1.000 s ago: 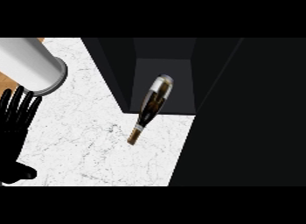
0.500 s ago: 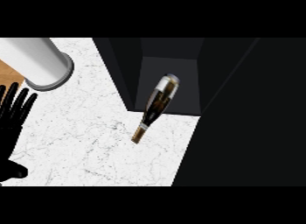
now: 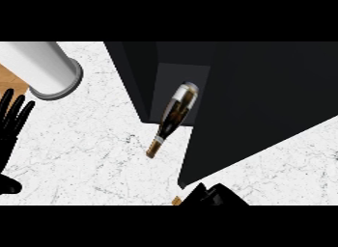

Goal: Pick up the wine, place it into the cabinet and close the cabinet

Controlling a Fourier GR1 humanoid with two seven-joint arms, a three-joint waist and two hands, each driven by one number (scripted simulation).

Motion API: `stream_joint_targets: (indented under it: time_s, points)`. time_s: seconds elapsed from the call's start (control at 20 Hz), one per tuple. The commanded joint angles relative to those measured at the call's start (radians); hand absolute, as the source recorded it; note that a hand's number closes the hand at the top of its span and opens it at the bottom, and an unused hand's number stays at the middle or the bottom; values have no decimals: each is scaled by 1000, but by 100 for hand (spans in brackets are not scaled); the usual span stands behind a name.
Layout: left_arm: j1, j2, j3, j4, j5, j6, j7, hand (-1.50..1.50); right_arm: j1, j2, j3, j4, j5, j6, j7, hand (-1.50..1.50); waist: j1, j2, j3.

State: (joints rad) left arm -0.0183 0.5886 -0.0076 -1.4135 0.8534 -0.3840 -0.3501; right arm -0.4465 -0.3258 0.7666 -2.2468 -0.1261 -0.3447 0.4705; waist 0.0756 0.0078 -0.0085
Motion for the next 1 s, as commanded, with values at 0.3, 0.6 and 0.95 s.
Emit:
stream_joint_targets:
  time_s: [0.3,0.6,0.95]
  points:
    - [30,-9,46,80,-19,-65,-46,-150,-539,321,-167,544,-100,-84,113,150,-33,-3,6]
    - [25,2,105,104,-25,-97,-36,-150,-551,325,-235,692,-210,-51,-13,150,-56,-6,8]
    - [27,-6,139,77,-23,-95,2,-150,-505,324,-356,844,-229,53,-116,150,-64,-7,8]
